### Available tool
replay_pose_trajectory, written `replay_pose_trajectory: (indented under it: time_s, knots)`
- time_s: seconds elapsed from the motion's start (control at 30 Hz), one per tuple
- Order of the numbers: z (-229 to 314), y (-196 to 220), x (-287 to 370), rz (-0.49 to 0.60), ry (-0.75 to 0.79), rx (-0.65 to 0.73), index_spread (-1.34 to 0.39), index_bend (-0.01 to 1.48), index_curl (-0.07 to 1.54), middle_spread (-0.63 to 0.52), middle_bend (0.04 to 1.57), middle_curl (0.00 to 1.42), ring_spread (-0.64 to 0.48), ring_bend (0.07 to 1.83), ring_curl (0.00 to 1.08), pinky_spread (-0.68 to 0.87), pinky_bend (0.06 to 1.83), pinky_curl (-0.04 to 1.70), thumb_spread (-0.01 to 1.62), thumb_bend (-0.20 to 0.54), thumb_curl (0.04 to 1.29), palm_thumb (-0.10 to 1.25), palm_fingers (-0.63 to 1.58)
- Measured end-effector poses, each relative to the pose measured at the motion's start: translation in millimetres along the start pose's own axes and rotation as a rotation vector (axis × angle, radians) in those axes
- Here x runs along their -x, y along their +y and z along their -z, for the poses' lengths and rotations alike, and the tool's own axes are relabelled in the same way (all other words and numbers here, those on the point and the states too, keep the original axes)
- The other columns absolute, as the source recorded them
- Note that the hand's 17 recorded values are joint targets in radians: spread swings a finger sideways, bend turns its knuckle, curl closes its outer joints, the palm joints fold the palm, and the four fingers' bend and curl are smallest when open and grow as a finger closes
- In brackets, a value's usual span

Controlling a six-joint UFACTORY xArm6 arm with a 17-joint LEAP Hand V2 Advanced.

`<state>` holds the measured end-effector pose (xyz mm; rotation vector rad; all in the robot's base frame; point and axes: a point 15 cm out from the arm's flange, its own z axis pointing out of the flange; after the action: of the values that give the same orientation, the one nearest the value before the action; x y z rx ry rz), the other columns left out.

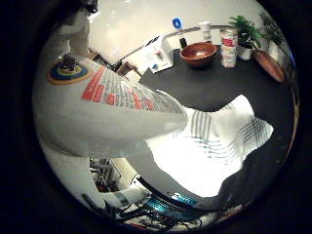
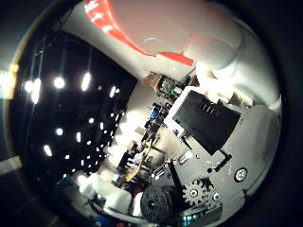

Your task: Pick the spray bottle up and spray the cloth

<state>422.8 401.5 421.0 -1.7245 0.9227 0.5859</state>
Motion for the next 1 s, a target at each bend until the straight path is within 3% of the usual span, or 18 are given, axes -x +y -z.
replay_pose_trajectory:
  time_s: [0.27,0.5,1.0]
  knots:
    - [-72,2,26,0.027,-0.215,0.045,-0.27,1.13,0.68,-0.18,1.33,0.68,-0.20,1.44,0.60,-0.33,1.29,0.63,0.64,-0.016,1.09,1.03,1.22]
    - [-106,-3,27,-0.029,-0.391,0.068,-0.27,1.12,0.69,-0.17,1.32,0.68,-0.20,1.45,0.59,-0.33,1.29,0.63,0.63,-0.016,1.08,1.03,1.22]
    - [-153,15,-70,-0.140,-0.370,0.100,-0.27,1.12,0.69,-0.16,1.32,0.69,-0.20,1.45,0.58,-0.33,1.29,0.63,0.60,-0.016,1.09,1.04,1.22]
